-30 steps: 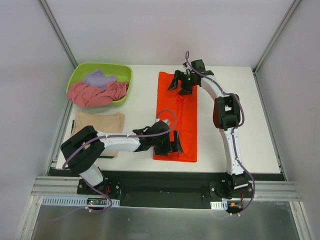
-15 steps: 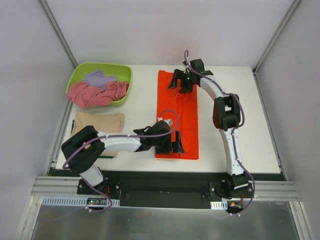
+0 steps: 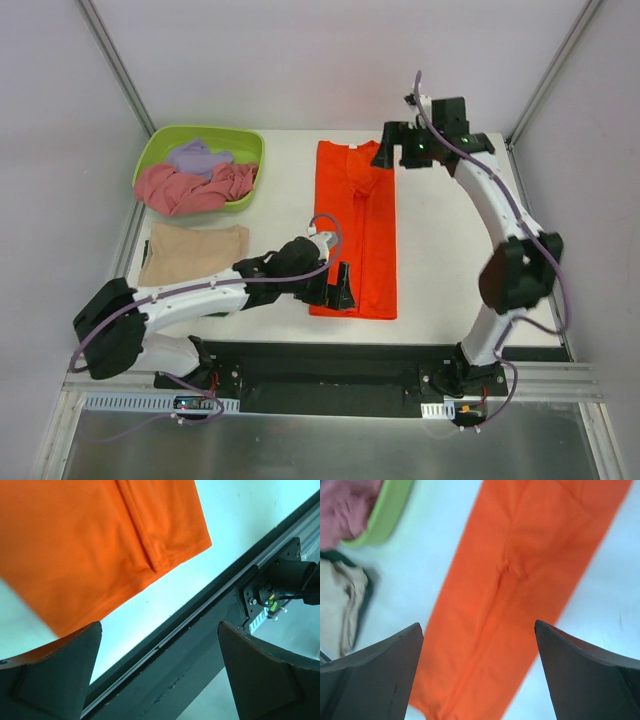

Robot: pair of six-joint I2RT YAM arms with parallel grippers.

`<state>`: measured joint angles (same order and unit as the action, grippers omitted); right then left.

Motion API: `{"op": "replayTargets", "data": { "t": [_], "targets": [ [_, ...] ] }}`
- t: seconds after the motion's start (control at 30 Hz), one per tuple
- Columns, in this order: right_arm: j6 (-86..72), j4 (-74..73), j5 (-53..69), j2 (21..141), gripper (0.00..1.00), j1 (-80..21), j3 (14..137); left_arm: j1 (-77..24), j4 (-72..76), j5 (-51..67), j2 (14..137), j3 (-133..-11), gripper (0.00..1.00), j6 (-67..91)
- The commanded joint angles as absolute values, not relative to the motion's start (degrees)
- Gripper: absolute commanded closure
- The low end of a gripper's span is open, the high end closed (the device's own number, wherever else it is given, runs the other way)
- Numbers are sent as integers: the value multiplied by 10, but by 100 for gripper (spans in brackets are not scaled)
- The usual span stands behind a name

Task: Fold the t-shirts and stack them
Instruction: Rotate the tshirt 90 degrees, then grab the bottom of the folded rectangular tshirt with both arms

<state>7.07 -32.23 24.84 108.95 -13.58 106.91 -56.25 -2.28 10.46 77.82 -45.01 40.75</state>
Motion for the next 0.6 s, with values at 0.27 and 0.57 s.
{"op": "replayTargets", "data": {
  "t": [0.27,0.57],
  "targets": [
    [-178,12,430,652,4,-2,376,-477,-84,16,663,-347,1,409],
    [-170,-26,410,626,4,-11,243,-471,-60,61,743,-355,16,417]
  ]
}}
